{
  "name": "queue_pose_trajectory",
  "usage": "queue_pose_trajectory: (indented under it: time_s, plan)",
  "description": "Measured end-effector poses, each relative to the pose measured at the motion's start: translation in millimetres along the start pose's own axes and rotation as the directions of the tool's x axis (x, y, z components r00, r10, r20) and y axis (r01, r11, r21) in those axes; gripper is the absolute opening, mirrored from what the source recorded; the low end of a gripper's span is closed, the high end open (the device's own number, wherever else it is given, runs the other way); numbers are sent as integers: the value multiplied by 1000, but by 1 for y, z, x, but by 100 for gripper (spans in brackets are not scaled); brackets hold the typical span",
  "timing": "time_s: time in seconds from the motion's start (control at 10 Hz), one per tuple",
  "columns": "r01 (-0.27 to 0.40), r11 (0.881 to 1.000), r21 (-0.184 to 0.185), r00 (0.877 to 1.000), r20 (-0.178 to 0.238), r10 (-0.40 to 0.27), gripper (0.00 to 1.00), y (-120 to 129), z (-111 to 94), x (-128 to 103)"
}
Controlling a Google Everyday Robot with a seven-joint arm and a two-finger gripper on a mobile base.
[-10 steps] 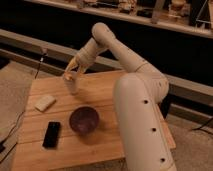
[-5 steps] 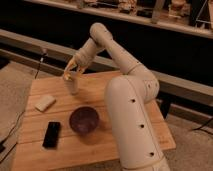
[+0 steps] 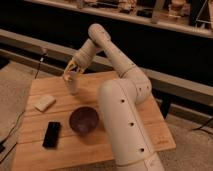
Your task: Place the pepper in the ceramic cup
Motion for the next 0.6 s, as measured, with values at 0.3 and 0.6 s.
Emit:
queue_pose_trajectory:
  time_s: [0.3,0.6]
  plan:
    - [2,1000,-2,1000,8,-2,17,0,-5,0]
    - [4,1000,-1,1000,6,-4,17,1,-3,0]
